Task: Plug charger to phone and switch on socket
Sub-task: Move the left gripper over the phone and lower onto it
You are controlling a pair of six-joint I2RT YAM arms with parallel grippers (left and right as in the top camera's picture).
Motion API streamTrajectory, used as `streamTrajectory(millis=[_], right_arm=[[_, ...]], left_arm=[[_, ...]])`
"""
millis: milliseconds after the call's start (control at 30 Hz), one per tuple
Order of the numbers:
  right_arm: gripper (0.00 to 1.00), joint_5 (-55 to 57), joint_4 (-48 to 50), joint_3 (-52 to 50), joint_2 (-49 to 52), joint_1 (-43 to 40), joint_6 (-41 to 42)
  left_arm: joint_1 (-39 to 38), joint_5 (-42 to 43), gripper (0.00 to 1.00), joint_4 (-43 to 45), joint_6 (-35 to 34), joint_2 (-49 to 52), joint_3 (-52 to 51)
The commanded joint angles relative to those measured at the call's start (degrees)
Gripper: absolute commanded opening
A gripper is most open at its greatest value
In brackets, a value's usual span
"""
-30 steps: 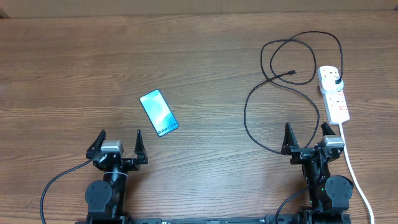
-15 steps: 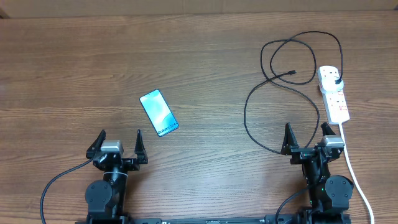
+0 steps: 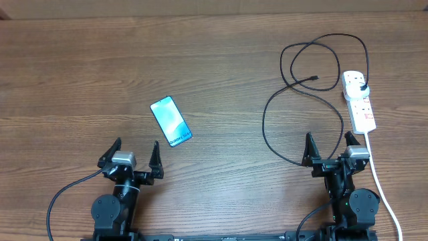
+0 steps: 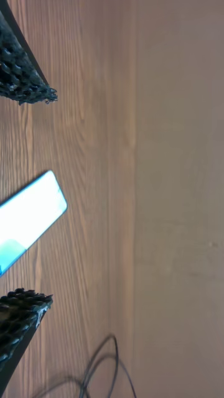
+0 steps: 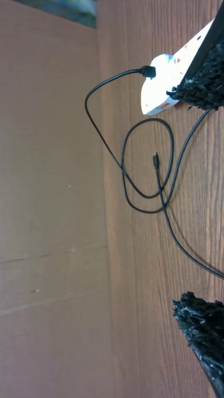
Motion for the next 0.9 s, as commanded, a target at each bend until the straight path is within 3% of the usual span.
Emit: streamTrajectory(millis=[0,133,300,667,800,867], right_arm=[[1.00,0.74,0.09,-0.57,-0.09,0.33,-0.26],[1.00,0.74,0.09,-0.57,-0.09,0.33,-0.26],[1.00,0.74,0.09,-0.57,-0.09,0.33,-0.28],[1.00,0.74,0.07,-0.57,-0.09,0.33,-0.28],[1.00,0.74,0.09,-0.57,-0.09,0.33,-0.26],[1.00,0.74,0.09,-0.57,-0.09,0.33,-0.26]], left_arm=[[0.63,3.43,1.00,-0.96,-5.35,1.09,1.31],[0.63,3.17,1.00,-4.22,-5.40,3.54,5.95],[0.63,3.21,1.00,-11.78,-5.40,13.73,19.93],[0.57,9.97,1.00,-39.80,-5.44,43.56,50.77],[0.57,16.85,1.00,-44.85,-5.38,50.82,57.79],[0.57,24.68,1.00,-45.59,-5.40,54.05,57.96]])
